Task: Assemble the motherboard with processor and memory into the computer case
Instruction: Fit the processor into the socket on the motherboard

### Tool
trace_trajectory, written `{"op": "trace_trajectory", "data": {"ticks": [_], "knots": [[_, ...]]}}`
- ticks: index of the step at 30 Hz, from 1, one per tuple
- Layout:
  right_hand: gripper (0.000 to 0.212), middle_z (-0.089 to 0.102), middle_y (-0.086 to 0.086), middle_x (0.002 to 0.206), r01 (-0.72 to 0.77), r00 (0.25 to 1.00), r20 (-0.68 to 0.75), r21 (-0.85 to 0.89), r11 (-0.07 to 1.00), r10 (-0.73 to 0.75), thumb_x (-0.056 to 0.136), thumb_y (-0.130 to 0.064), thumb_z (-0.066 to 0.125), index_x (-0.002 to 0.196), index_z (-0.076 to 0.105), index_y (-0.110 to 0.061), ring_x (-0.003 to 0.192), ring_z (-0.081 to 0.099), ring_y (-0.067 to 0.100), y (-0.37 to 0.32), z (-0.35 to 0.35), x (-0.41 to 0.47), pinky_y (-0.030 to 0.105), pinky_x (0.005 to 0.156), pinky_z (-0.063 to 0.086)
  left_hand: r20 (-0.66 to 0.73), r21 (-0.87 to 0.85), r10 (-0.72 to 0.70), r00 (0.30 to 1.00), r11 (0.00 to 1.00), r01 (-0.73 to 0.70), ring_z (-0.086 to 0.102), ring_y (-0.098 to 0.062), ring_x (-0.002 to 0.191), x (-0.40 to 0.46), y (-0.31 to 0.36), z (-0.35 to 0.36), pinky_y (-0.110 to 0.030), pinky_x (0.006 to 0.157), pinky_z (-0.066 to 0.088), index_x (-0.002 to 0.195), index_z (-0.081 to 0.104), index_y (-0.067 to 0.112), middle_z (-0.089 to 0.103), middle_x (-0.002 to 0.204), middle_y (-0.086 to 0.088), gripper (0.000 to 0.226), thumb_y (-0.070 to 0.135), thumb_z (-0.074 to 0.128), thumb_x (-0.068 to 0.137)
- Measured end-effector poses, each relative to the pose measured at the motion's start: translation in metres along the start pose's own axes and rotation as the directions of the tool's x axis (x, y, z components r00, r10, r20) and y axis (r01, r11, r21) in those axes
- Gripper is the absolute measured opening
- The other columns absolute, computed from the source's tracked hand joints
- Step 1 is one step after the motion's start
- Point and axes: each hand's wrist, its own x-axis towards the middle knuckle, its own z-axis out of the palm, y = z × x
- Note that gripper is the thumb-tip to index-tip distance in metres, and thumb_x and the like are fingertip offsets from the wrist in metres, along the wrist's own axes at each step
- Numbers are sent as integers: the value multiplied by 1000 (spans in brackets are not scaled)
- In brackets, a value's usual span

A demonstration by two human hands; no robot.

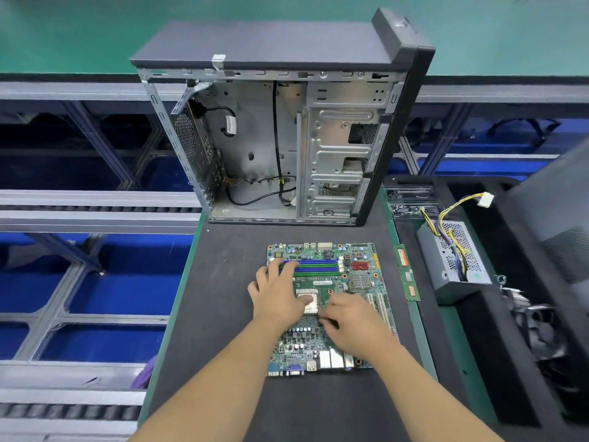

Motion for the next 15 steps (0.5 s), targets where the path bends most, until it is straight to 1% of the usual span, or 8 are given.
{"op": "trace_trajectory", "data": {"ticks": [1,3,5,7,9,12,15], "knots": [[16,62,2,80,-10,1000,25,-24,1000,10,91,-20,66,93,80,-12,77,61,25,0,2,-2,40,74,51,1,0,2,1000,1000,-2,18,-22,136,0,0,0,-44,109,22,141,32,42,22,149,12,73,57,70,81],[20,63,1,81,-18,999,39,-49,999,20,93,-25,63,96,80,-14,79,61,25,0,5,-3,40,76,50,0,-1,3,1000,1000,-3,17,-22,137,0,0,1,-45,109,22,141,32,42,22,150,12,72,57,69,81],[22,64,0,85,-34,998,60,-65,997,38,96,-28,61,99,79,-16,83,61,25,1,5,-1,39,79,49,-5,1,8,1000,1000,-8,18,-22,136,-1,-1,1,-45,109,22,140,32,42,22,149,12,71,57,69,81],[25,64,0,93,-53,994,94,-79,995,61,99,-30,56,105,76,-18,90,59,23,3,5,1,38,84,46,-7,4,14,1000,1000,-14,18,-22,137,-2,-3,2,-45,110,22,140,33,42,21,150,13,71,59,68,81],[26,64,-1,95,-55,993,102,-96,994,65,101,-29,52,106,75,-19,92,59,22,4,6,2,37,85,45,-6,4,17,1000,1000,-17,18,-22,138,-2,-4,3,-45,111,22,141,32,41,20,152,13,71,60,67,81],[22,62,1,90,-39,994,99,-117,992,51,97,-24,53,98,73,-15,87,58,25,2,8,2,36,79,43,-9,7,24,1000,1000,-24,18,-22,139,-2,-5,3,-45,111,22,141,33,41,20,152,12,70,59,66,81],[7,58,4,77,-33,995,86,-141,989,46,86,-13,64,83,69,-9,75,57,27,3,5,2,34,71,41,-6,7,29,1000,1000,-29,18,-22,138,-2,-5,4,-45,110,22,140,33,42,20,152,12,69,59,66,82]]}}
